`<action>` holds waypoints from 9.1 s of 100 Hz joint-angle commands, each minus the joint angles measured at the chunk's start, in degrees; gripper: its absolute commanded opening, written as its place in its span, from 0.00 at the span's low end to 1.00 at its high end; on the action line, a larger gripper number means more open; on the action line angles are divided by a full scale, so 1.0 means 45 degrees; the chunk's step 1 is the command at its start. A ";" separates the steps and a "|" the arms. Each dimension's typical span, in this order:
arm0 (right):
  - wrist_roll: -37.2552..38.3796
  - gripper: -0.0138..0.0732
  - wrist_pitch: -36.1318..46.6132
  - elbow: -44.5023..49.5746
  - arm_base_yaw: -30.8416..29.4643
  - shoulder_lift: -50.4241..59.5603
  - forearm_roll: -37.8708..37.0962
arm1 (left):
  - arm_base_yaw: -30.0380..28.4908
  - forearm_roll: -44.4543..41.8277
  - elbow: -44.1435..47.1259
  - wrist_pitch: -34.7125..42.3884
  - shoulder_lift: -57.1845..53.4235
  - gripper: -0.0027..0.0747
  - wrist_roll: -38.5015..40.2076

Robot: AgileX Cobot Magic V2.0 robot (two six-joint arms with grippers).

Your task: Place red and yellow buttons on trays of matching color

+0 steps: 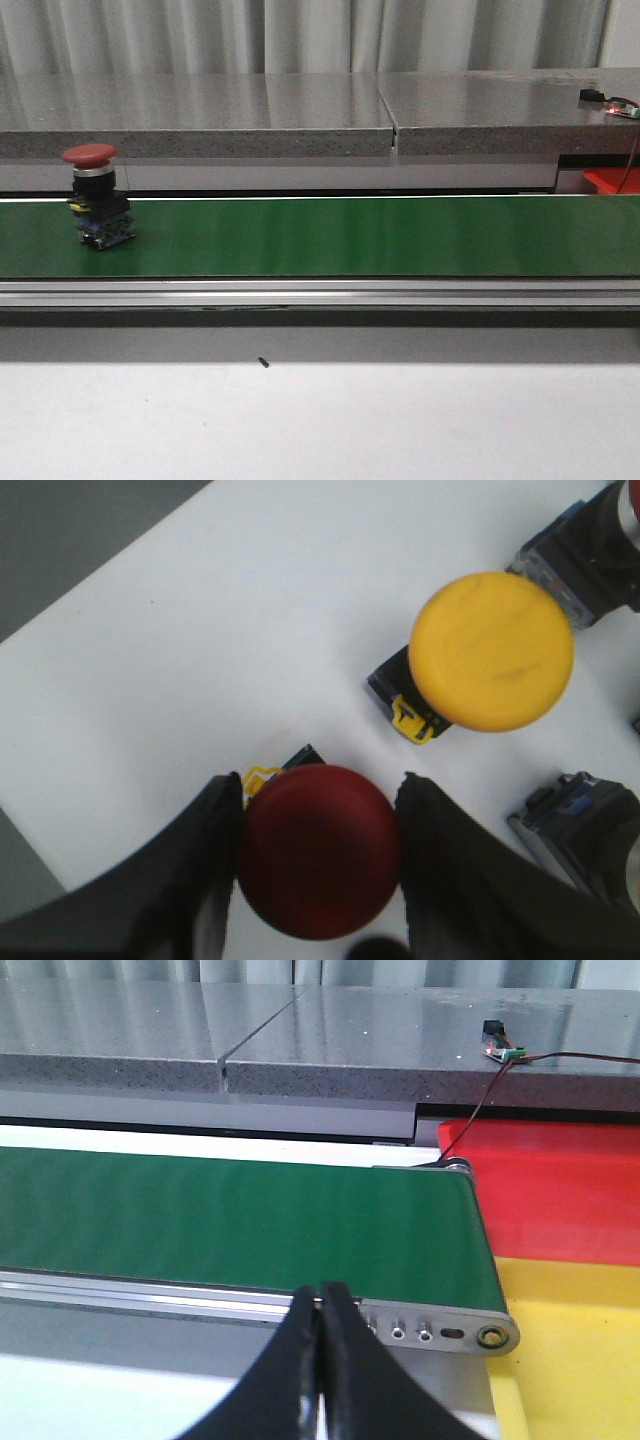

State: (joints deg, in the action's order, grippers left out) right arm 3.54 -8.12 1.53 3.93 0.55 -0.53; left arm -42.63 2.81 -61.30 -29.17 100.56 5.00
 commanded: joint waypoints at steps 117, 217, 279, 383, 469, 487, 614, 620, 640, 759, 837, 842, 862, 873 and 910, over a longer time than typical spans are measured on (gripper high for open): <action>-0.0036 0.08 0.1009 -0.0191 0.0010 0.0239 -0.0158 | 0.6298 0.0597 -0.2844 -0.3423 -0.2825 0.09 -0.0774; -0.0036 0.08 0.1009 -0.0191 0.0010 0.0239 -0.0158 | 0.6843 0.0591 -0.2847 -0.3472 -0.2157 0.89 -0.1241; -0.0036 0.08 0.1009 -0.0191 0.0010 0.0239 -0.0158 | 0.9025 0.0595 -0.2097 -0.2200 -0.6838 0.90 -0.1799; -0.0036 0.08 0.2201 -0.1175 0.0010 0.0110 0.0119 | 1.0246 0.0410 0.6302 -0.0274 -1.6743 0.01 -0.1799; -0.0036 0.08 -0.9103 -1.3066 0.0010 -1.1269 0.1810 | 1.0246 0.0410 0.6302 -0.0198 -1.6743 0.01 -0.1799; -0.0660 0.10 -0.9180 -1.3094 0.0010 -1.2403 0.2418 | 1.0246 0.0410 0.6302 -0.0198 -1.6743 0.01 -0.1799; -0.2047 0.89 -0.9239 -1.6977 0.2086 -1.9609 0.2516 | 1.0246 0.0410 0.6302 -0.0221 -1.6743 0.01 -0.1799; -0.2047 0.89 -0.9286 -1.7204 0.2086 -1.9916 0.2516 | 1.0246 0.0410 0.6302 -0.0221 -1.6743 0.01 -0.1799; -0.2047 0.89 -0.9190 -1.7523 0.2086 -2.0515 0.2460 | 1.0246 0.0410 0.6302 -0.0221 -1.6743 0.01 -0.1799; -0.1803 0.37 -1.1637 -2.1699 -0.2568 -2.1129 0.1477 | 1.0246 0.0410 0.6323 -0.0249 -1.6743 0.01 -0.1799; -0.2155 0.37 -0.9174 -2.1816 -0.5470 -2.5212 0.1499 | 1.0246 0.0410 0.6323 -0.0249 -1.6743 0.01 -0.1799; -0.2155 0.37 -0.9174 -2.1816 -0.5470 -2.5386 0.1499 | 1.0246 0.0410 0.6323 -0.0249 -1.6743 0.01 -0.1799; -0.2155 0.37 -0.9002 -2.1816 -0.5470 -2.5699 0.1511 | 1.0246 0.0410 0.6323 -0.0249 -1.6743 0.01 -0.1799; -0.2155 0.37 -0.8971 -2.1816 -0.5470 -2.5797 0.1511 | 1.0246 0.0410 0.6323 -0.0249 -1.6743 0.01 -0.1799; -0.2155 0.38 -0.8881 -2.1816 -0.5470 -2.6054 0.1551 | 1.0246 0.0410 0.6323 -0.0249 -1.6743 0.01 -0.1799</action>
State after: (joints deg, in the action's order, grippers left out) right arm -5.49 -49.61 -94.84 -20.40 -119.66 6.04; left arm 3.08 4.37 -31.39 -34.46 24.87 -3.11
